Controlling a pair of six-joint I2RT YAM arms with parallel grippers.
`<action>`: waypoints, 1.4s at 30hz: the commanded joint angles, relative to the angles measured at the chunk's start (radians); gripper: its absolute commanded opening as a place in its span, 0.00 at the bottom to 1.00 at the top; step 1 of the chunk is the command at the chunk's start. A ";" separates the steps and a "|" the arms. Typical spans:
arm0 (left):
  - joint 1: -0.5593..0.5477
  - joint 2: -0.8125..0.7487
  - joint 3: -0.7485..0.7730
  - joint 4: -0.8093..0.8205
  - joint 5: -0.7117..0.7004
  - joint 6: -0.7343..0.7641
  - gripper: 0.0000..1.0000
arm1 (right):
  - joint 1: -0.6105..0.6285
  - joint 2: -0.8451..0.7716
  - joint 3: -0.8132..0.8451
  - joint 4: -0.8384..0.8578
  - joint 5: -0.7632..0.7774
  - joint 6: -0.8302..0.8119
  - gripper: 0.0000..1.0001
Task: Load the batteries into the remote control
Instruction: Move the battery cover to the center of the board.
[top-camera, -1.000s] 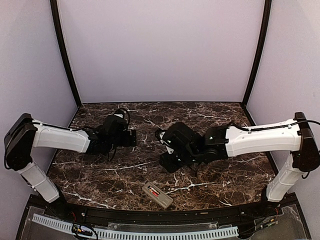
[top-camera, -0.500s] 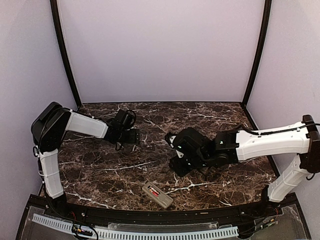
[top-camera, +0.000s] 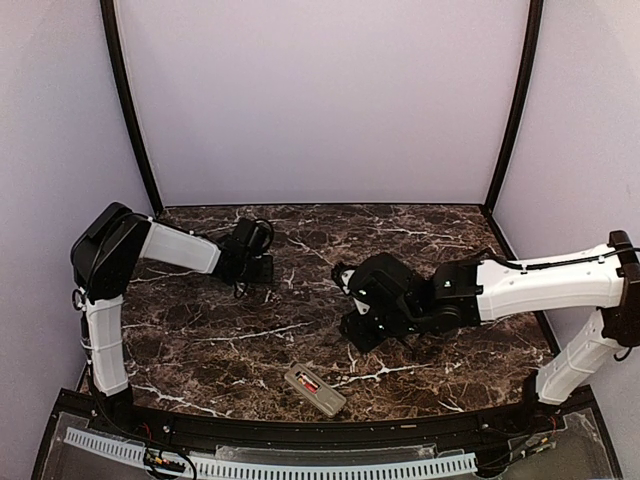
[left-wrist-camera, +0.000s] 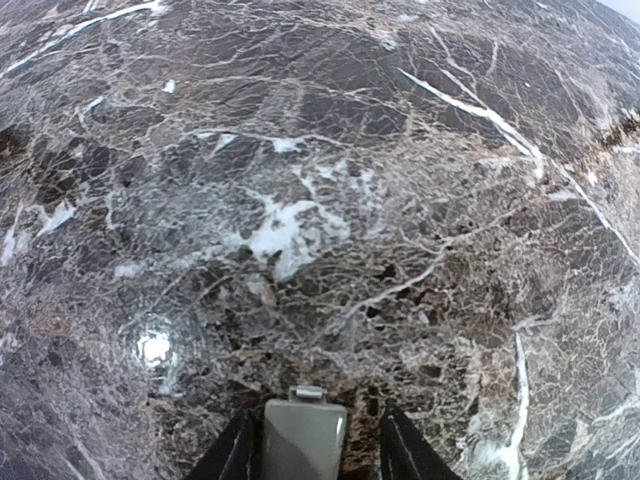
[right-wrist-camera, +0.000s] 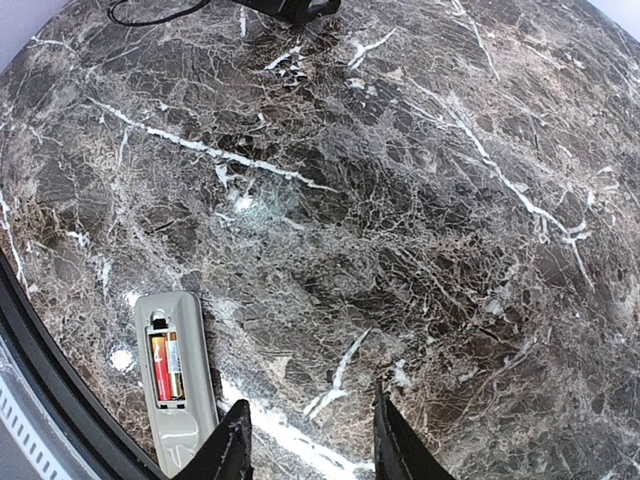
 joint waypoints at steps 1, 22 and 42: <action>-0.009 0.029 -0.043 -0.086 0.100 -0.051 0.39 | -0.001 -0.037 0.007 0.009 0.023 -0.007 0.39; -0.363 -0.005 -0.058 -0.073 0.143 -0.233 0.30 | -0.018 -0.111 -0.023 -0.098 0.113 0.085 0.39; -0.401 -0.464 -0.240 -0.083 -0.024 -0.184 0.60 | -0.169 0.087 -0.007 0.029 -0.042 0.273 0.68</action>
